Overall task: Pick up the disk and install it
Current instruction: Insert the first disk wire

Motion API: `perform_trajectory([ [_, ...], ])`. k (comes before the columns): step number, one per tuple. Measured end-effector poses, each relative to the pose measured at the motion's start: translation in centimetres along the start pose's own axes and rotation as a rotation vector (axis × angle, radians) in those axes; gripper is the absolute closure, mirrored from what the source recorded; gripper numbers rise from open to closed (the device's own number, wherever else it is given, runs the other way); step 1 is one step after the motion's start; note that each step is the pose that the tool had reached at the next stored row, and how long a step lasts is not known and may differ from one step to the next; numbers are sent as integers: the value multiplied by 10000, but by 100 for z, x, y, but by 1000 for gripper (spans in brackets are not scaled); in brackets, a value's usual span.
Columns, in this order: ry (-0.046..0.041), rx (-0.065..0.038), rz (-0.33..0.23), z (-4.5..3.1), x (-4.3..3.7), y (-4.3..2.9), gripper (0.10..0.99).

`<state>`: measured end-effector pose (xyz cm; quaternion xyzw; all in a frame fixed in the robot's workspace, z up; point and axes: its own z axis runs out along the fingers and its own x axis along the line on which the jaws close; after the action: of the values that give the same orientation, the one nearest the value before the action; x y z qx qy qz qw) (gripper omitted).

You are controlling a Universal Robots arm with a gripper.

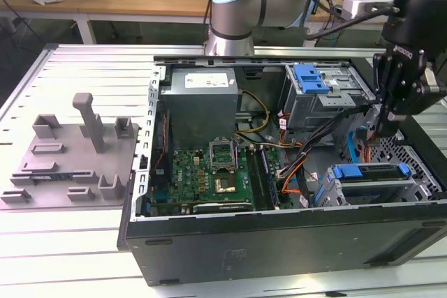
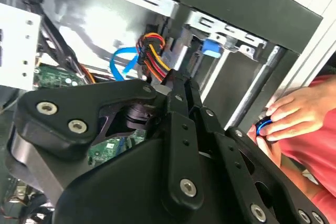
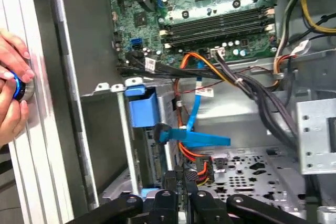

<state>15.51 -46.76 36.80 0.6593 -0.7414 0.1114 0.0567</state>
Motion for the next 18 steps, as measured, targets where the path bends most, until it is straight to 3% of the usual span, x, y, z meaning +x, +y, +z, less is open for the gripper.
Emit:
perform_trajectory([
  [1, -44, -55, -9, 17, 60, -13, 922],
  [2, -90, -200, -39, 34, 115, -32, 922],
  [3, -115, -411, -86, 42, 135, -52, 922],
  [4, -120, -692, -153, 47, 138, -77, 922],
  [5, -122, -863, -215, 51, 137, -92, 922],
  [7, -127, -965, -342, 53, 134, -104, 922],
  [10, -269, -1010, -674, 55, 132, -127, 922],
  [12, -459, -1018, -836, 57, 129, -147, 922],
  [14, -759, -1037, -855, 62, 142, -160, 922],
  [15, -858, -1045, -854, 65, 153, -164, 922],
  [17, -1229, -1074, -850, 86, 224, -174, 922],
  [18, -1350, -1084, -848, 94, 250, -176, 922],
])
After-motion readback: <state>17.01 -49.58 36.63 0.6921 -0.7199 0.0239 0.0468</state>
